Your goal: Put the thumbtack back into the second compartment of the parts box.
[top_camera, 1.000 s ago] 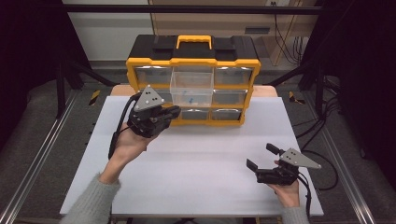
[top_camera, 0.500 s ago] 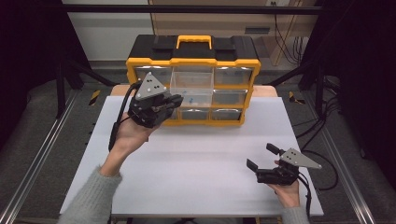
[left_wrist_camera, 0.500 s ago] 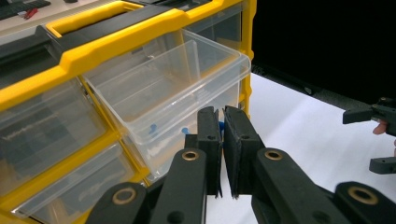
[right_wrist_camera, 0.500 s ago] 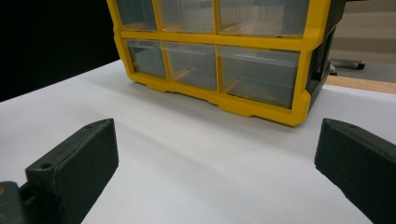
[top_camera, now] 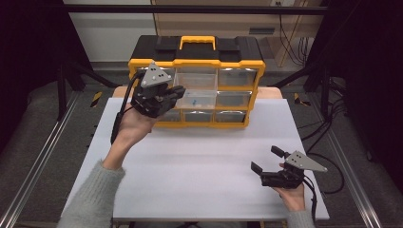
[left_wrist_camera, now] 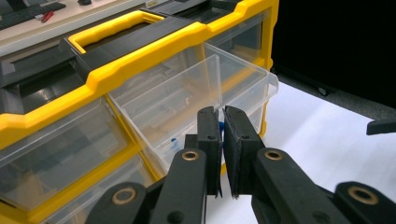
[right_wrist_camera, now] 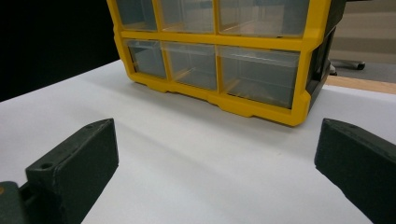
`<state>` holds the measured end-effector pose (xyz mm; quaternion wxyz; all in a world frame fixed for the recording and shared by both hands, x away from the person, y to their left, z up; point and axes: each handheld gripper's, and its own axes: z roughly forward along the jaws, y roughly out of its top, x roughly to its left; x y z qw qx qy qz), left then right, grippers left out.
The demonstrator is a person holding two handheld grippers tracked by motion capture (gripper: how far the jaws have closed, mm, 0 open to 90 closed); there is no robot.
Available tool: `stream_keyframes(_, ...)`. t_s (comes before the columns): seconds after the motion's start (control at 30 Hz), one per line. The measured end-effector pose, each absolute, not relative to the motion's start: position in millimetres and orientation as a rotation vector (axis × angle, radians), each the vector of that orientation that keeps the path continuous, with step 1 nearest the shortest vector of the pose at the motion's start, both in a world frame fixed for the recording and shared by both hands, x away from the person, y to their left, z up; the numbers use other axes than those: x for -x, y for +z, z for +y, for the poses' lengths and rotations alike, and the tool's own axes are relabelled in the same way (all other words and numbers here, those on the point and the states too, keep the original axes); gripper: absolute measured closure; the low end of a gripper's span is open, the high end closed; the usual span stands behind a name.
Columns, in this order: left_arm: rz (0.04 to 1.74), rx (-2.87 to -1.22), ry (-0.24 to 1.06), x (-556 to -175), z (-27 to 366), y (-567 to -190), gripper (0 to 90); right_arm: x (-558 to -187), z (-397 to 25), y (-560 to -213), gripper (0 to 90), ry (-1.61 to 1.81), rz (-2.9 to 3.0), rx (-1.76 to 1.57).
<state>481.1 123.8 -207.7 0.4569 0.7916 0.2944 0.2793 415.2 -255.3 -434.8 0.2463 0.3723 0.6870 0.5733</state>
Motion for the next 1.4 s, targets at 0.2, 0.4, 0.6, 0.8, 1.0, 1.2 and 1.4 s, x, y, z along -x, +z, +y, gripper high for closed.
stream_keyframes(0.2,0.734,-1.945,0.695,-490,121,-204,84.3,-414,-254,-434,0.3,1.577,1.875,-1.047)
stream_keyframes(0.4,0.736,-1.938,0.705,-497,118,-197,84.3,-414,-254,-434,0.3,1.578,1.874,-1.048)
stream_keyframes(0.6,0.743,-1.921,0.706,-504,119,-194,84.3,-414,-255,-434,0.3,1.576,1.868,-1.034)
stream_keyframes(0.8,0.751,-1.931,0.716,-513,119,-194,84.3,-415,-254,-435,0.3,1.575,1.869,-1.027)
stream_keyframes(1.0,0.763,-1.934,0.721,-521,118,-197,84.3,-414,-255,-434,0.3,1.573,1.869,-1.034)
stream_keyframes(1.2,0.775,-1.945,0.723,-531,116,-203,84.3,-415,-255,-434,0.3,1.573,1.869,-1.033)
stream_keyframes(1.4,0.773,-1.973,0.728,-536,115,-209,84.3,-414,-255,-434,0.3,1.578,1.869,-1.037)
